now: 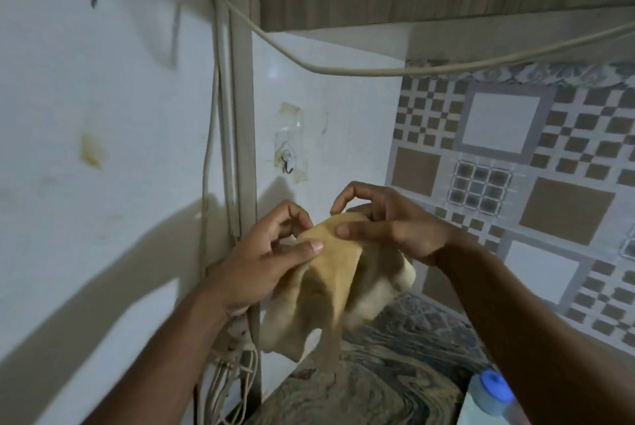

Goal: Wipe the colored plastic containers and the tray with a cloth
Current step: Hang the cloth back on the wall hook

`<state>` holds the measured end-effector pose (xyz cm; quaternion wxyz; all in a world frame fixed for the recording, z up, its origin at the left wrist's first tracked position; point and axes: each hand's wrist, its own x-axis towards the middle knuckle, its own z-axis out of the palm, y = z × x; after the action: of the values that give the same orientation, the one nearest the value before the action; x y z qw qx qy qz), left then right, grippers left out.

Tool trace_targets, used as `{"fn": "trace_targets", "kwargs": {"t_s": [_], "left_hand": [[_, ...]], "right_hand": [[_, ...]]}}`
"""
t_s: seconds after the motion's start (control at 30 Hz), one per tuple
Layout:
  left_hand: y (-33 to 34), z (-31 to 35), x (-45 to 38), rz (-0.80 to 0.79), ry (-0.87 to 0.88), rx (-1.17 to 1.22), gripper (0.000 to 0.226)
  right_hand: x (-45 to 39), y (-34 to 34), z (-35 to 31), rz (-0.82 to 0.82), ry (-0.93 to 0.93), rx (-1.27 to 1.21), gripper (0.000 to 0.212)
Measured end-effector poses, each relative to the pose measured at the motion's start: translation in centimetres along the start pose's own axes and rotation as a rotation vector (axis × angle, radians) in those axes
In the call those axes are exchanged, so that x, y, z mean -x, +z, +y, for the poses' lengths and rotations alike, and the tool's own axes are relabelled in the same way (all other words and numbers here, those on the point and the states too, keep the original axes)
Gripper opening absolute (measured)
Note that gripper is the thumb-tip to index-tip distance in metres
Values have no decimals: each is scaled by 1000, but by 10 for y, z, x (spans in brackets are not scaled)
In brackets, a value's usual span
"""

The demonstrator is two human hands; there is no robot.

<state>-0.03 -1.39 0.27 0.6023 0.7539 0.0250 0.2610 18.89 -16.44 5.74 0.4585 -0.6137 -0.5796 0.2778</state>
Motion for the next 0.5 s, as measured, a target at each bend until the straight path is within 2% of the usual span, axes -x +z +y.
{"fn": "trace_targets", "kwargs": {"t_s": [0.13,0.27,0.4,0.5], "left_hand": [[-14,17,-11,213,208,-269,20],[-30,28,-16,344,278,-491,20],[-35,31,-24,453,341,-758,17],[-38,30,-33,498,371,-866,19]], "right_hand": [[-20,-2,-2,13,-63,-153,25],[-38,-6,1,33,-97,-256,26],[-51,-6,-2,122,-144,1,10],[-63,-8,-1,174,-156,79,17]]}}
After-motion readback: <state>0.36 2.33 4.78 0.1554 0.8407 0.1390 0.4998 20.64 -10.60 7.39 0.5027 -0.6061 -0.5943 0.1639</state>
